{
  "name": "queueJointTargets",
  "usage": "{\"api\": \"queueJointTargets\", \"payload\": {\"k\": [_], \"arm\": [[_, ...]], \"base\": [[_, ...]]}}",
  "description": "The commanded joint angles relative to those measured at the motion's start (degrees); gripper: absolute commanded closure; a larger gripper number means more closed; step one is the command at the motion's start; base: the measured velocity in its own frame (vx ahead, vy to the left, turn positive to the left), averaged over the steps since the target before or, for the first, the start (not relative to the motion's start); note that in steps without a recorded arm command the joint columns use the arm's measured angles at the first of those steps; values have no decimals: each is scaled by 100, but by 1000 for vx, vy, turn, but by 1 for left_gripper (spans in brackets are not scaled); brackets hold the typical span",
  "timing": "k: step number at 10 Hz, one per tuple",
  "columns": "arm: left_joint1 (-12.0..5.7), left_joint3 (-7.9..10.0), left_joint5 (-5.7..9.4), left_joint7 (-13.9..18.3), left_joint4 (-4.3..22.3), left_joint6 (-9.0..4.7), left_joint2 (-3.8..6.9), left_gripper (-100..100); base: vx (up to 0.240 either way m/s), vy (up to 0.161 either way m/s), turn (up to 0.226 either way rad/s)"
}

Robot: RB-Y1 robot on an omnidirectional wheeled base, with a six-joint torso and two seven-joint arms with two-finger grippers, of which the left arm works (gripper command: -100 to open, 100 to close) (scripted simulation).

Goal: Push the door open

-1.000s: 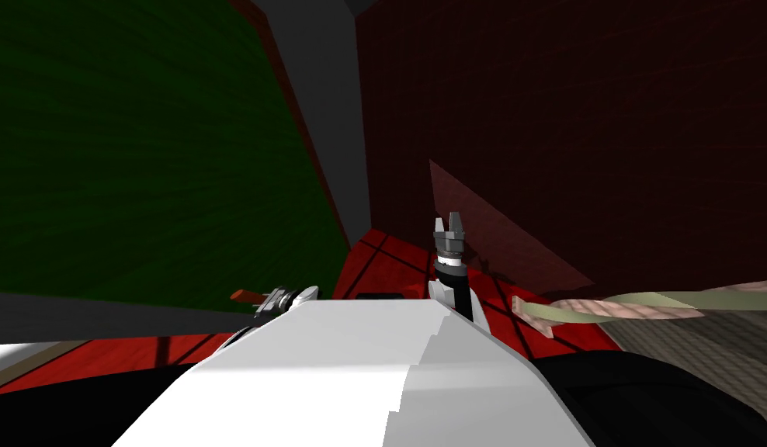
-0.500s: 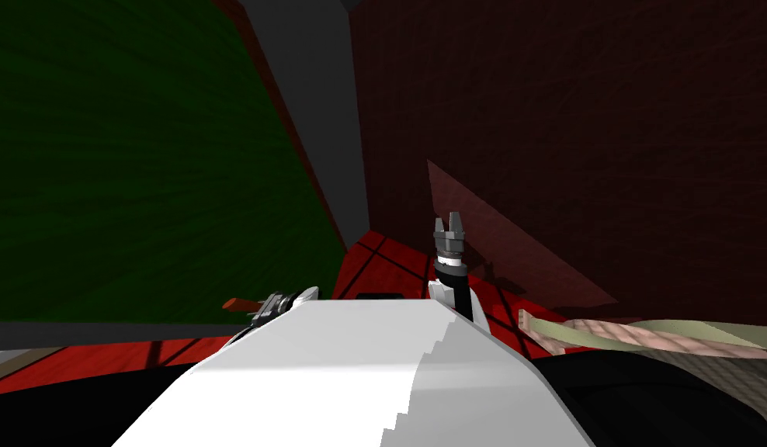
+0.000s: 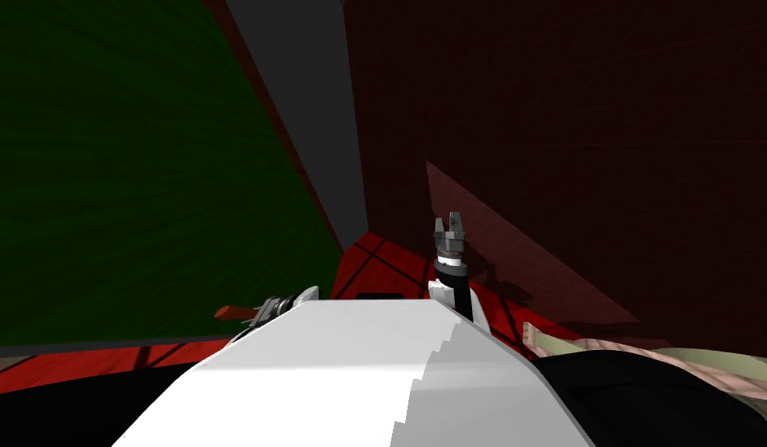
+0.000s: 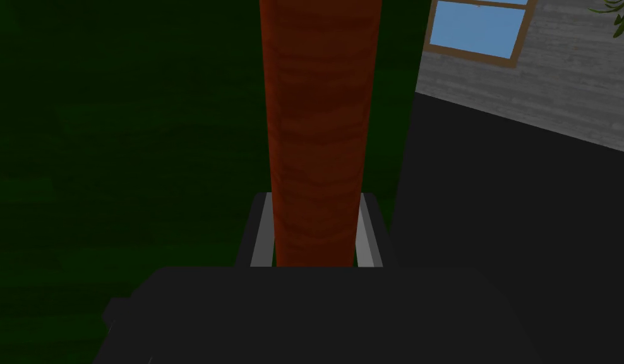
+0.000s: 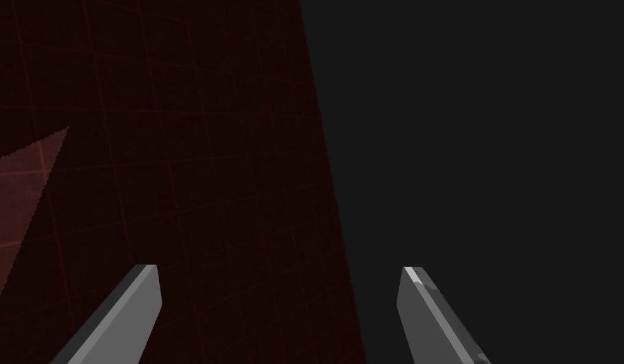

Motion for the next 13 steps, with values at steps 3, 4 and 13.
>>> {"api": "queueJointTargets", "payload": {"k": [3,4,13], "arm": [[-78,139,82,-62,-22,213,-54,100],[-88,195,119,-82,-13,287,-78,100],[-136,546,342,-174,9,759,-255,100]], "base": [[122,-153,46],[90,-178,32],[103,-161,30]]}}
